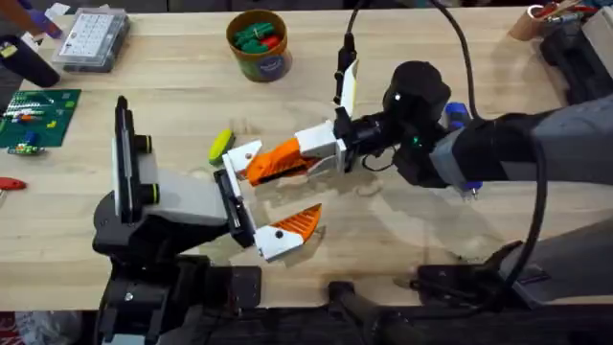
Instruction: Pick up the gripper from the table and insert it into the empty holder that is missing its gripper. Then pick up a screw, insert it into the mounting hole, and use the screwdriver to tighten it. Finally, clean up the table by picking up the vegetable and placing it into the bucket.
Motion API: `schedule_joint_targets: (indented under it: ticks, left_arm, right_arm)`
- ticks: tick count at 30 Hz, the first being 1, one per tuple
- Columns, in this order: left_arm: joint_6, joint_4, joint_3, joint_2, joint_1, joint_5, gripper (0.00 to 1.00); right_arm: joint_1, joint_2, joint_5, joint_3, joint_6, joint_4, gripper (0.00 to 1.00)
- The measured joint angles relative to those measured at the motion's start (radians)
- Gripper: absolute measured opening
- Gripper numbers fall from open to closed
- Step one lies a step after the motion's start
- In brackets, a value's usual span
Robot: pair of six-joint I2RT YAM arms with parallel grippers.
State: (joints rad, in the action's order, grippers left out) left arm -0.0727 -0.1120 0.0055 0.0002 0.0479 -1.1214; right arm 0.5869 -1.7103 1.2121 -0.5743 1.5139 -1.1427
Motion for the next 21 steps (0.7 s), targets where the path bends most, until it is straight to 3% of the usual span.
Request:
schedule_joint_targets:
  ticks: [21]
  left_arm:
    - [0.004,0.004,0.0,0.0,-0.008,0.03,0.986]
  right_arm:
    - [0.004,-0.045,0.017,-0.084,-0.05,0.068,0.018]
